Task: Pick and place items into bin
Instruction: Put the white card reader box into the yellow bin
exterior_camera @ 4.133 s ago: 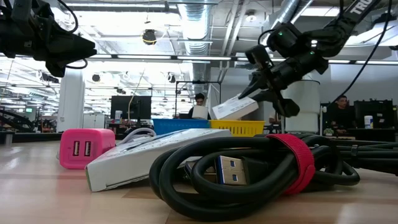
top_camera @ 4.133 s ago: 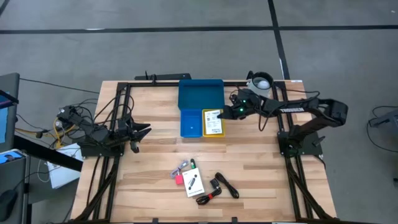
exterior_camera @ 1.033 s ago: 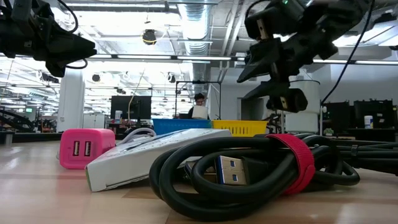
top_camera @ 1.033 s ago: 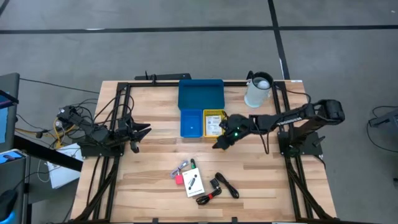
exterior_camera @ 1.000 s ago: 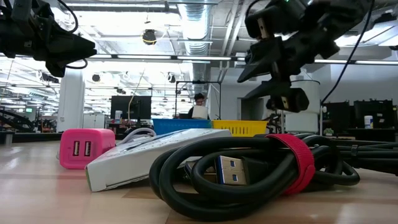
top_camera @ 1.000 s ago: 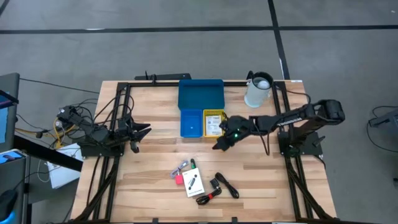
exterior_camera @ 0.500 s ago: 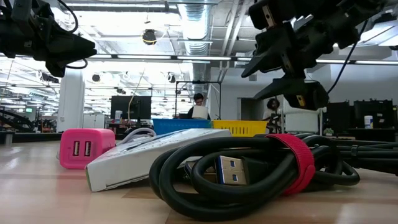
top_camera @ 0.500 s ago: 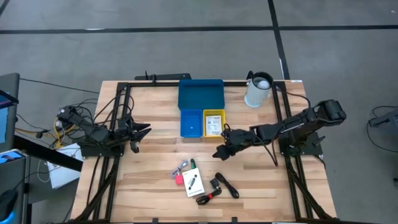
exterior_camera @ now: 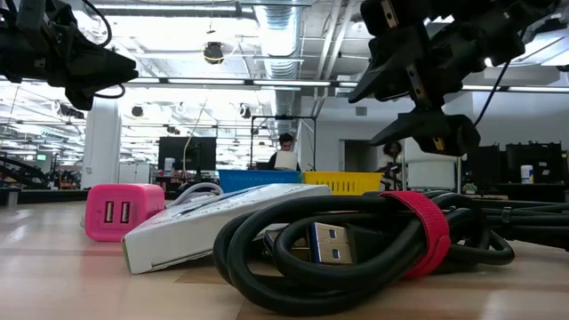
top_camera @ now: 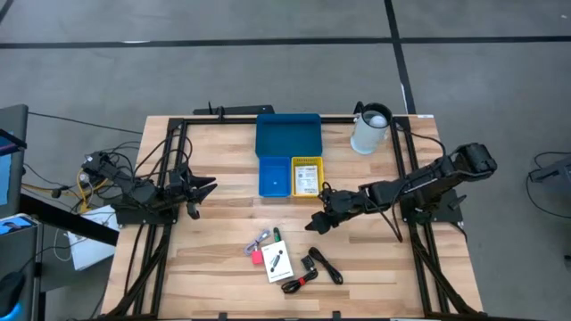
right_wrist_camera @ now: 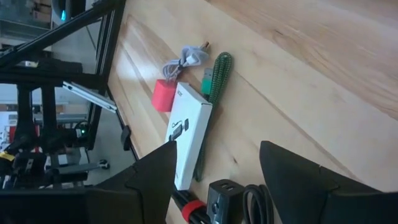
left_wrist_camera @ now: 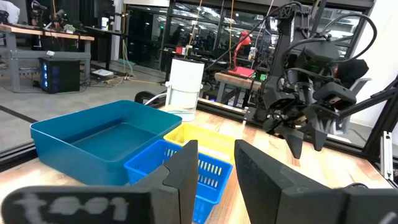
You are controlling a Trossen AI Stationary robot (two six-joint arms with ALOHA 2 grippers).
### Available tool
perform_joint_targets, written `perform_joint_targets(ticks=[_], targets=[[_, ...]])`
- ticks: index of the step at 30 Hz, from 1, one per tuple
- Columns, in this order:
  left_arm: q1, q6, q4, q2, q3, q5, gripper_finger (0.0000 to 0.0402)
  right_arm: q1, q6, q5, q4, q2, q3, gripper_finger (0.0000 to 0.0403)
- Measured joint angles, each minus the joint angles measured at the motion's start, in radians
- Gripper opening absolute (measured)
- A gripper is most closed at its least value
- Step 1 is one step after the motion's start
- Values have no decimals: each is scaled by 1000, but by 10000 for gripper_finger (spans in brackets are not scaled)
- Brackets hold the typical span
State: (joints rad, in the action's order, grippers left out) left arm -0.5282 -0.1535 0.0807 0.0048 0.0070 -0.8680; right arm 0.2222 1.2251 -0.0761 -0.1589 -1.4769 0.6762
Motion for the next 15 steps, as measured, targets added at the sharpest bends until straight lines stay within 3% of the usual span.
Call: perform_joint_targets(ticks=[9, 15], targets=[[0, 0, 0, 0, 0, 0, 95, 36, 5, 20, 2, -33, 5, 223], [0, 0, 0, 0, 0, 0, 95, 43, -24, -62, -5, -153, 86, 225]])
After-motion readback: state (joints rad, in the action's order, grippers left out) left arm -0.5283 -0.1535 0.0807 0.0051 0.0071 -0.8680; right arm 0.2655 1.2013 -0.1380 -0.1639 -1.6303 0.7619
